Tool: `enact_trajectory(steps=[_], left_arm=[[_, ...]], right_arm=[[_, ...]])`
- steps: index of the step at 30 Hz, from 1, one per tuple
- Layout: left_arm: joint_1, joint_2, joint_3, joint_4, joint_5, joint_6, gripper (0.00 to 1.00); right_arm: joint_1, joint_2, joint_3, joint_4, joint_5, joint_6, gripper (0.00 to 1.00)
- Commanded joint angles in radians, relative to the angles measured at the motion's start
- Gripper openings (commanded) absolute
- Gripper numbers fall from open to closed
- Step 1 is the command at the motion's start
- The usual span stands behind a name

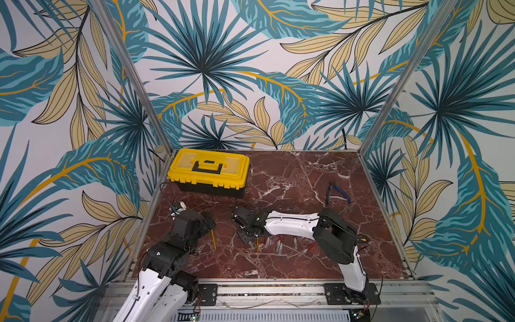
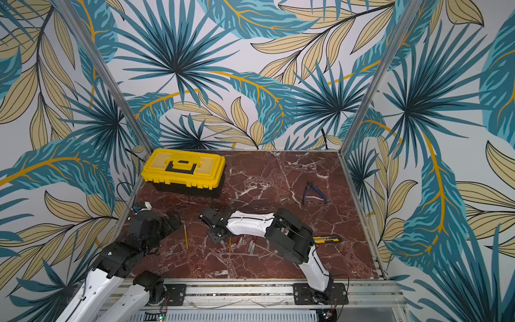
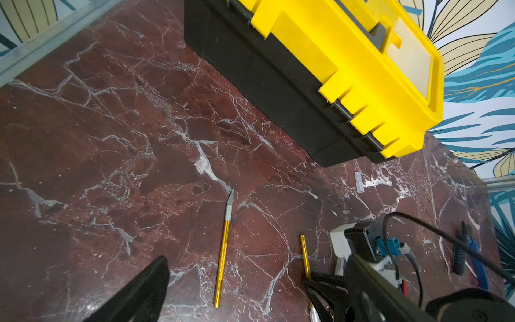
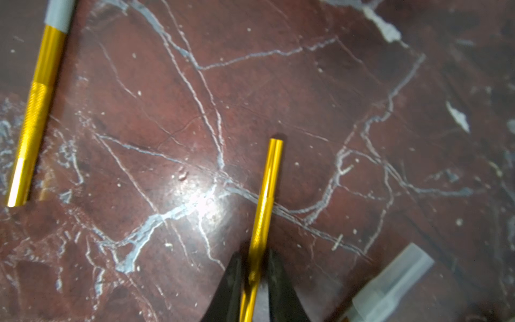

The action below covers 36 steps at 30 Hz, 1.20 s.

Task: Remove protective caps from carving knives
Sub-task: Adjust the carving knife at the center of the board.

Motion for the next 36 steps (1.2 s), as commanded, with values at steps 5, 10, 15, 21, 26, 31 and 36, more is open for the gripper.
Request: enact_trajectory(steps=[5,10,15,21,26,31,36], left_arm=[[0.012,0.009,-0.003,-0.013,-0.014,0.016,1.00],[0.016,0.013,-0.017,-0.007,-0.013,0.009,1.00],[0.021,0.048,-0.038,0.027,0.008,0.015,1.00],[0.055,0.100,-0.058,0.072,0.020,0.009,0.81],[0.110,0.153,-0.069,0.157,0.072,0.015,0.58],[0.168,0.293,-0.058,0.263,0.170,0.032,0.14],[0.176,0.502,0.002,0.315,0.287,0.066,0.00]], right_arm=[[0.004,0.054,0.033,-0.030,-0.077,-0.139,0.19],[0.004,0.044,0.043,-0.046,-0.067,-0.162,0.29],[0.003,-0.009,0.023,-0.030,-0.076,-0.138,0.41],[0.002,-0.106,-0.056,0.024,-0.103,-0.071,0.41],[0.003,-0.200,-0.160,0.109,-0.170,0.003,0.29],[0.006,-0.257,-0.260,0.178,-0.232,0.097,0.04],[0.034,-0.286,-0.346,0.222,-0.230,0.148,0.00]])
